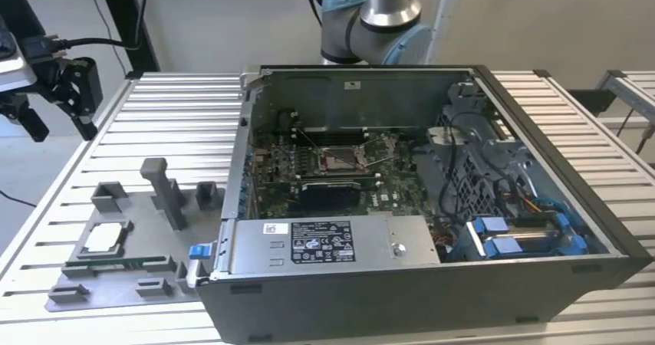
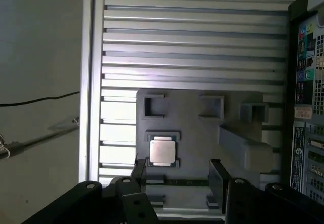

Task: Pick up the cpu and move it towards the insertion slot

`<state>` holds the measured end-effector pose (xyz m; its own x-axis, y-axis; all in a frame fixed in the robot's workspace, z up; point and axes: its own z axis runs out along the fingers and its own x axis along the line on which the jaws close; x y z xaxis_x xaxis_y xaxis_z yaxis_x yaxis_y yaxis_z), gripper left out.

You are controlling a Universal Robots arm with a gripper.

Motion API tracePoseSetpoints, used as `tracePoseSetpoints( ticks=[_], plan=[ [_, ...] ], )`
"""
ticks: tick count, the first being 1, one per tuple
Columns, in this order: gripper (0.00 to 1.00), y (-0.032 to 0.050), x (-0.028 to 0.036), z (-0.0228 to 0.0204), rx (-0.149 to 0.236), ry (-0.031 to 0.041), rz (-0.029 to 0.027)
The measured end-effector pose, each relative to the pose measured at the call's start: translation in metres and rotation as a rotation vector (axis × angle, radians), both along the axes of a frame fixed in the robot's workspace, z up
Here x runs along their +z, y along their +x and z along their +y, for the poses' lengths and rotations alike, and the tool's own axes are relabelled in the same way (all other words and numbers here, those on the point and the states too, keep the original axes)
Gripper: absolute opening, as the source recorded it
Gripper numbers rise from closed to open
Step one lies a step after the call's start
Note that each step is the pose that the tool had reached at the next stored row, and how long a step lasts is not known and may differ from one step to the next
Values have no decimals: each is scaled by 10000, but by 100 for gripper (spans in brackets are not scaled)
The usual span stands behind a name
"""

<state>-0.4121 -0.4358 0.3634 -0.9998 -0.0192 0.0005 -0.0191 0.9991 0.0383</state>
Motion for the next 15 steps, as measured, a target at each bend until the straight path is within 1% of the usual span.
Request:
tracePoseSetpoints(
  ticks=[5,8,12,15],
  plan=[
    [100,0,-1,0,0,1,-1],
    [100,-1,-14,0,0,1,-2],
    [100,-2,-60,0,0,0,-1],
    [100,-7,-109,0,0,0,-1]
  ],
)
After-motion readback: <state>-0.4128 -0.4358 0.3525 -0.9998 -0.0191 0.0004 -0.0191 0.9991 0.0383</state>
